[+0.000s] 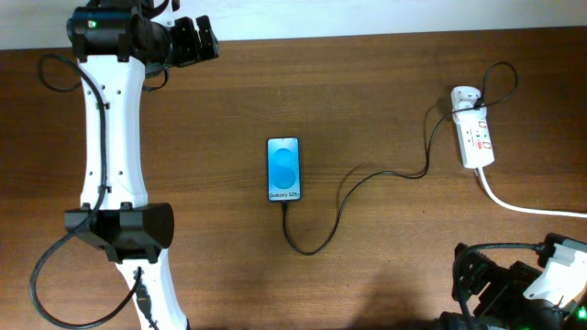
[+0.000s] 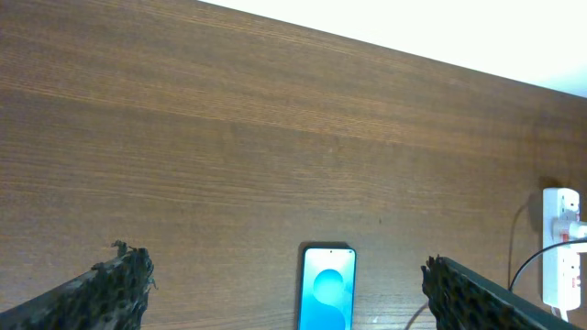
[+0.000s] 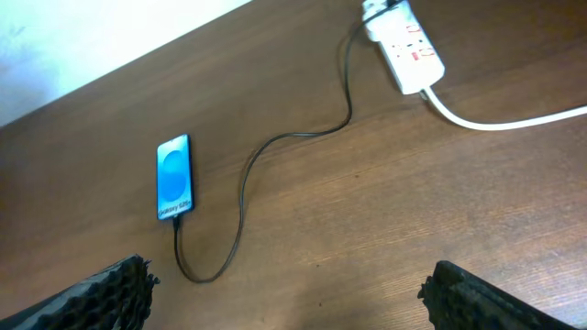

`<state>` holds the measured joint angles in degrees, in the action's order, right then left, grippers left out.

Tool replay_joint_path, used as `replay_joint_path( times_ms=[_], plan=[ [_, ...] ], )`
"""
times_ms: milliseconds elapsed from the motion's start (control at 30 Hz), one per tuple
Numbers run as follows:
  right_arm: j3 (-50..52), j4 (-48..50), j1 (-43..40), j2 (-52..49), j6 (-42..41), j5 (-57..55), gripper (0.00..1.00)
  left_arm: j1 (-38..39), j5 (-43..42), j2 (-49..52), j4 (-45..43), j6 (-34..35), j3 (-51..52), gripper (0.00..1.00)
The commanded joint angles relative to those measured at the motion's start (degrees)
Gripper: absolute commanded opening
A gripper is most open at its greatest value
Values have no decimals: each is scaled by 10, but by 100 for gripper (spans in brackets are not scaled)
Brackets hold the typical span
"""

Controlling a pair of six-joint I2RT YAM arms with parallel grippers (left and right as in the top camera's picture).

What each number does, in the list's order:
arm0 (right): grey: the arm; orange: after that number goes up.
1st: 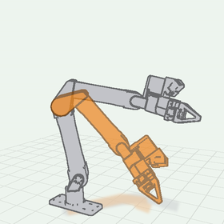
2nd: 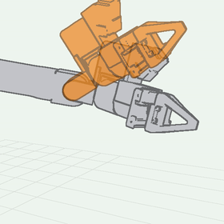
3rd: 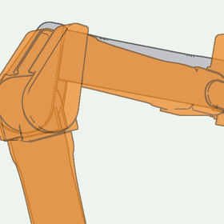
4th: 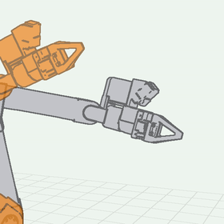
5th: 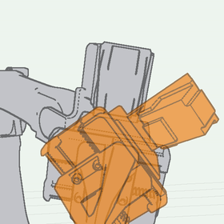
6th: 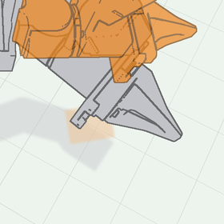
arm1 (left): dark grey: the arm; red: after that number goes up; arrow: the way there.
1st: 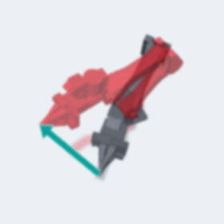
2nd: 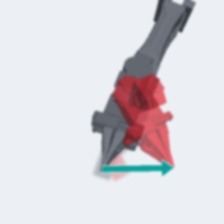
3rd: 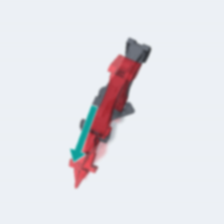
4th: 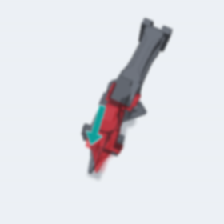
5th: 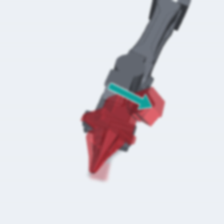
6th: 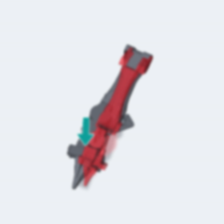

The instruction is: Plug charger to phone and switch on socket

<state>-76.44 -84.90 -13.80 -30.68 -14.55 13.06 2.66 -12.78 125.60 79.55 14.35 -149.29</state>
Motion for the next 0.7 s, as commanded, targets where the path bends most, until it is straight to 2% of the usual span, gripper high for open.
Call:
replay_joint_path(
  times_ms=[0, 67, 667],
  plan=[
    [0, 0, 70, 9, 6, 3, 98, -2, 6, 4, -1, -5, -7, 100],
    [0, 0, 90, 16, 6, 2, 98, -1, 6, 4, -1, -5, -7, 99],
    [1, -35, 90, 16, 23, 13, 98, -1, 6, 4, -1, -5, -7, 99]
  ],
)
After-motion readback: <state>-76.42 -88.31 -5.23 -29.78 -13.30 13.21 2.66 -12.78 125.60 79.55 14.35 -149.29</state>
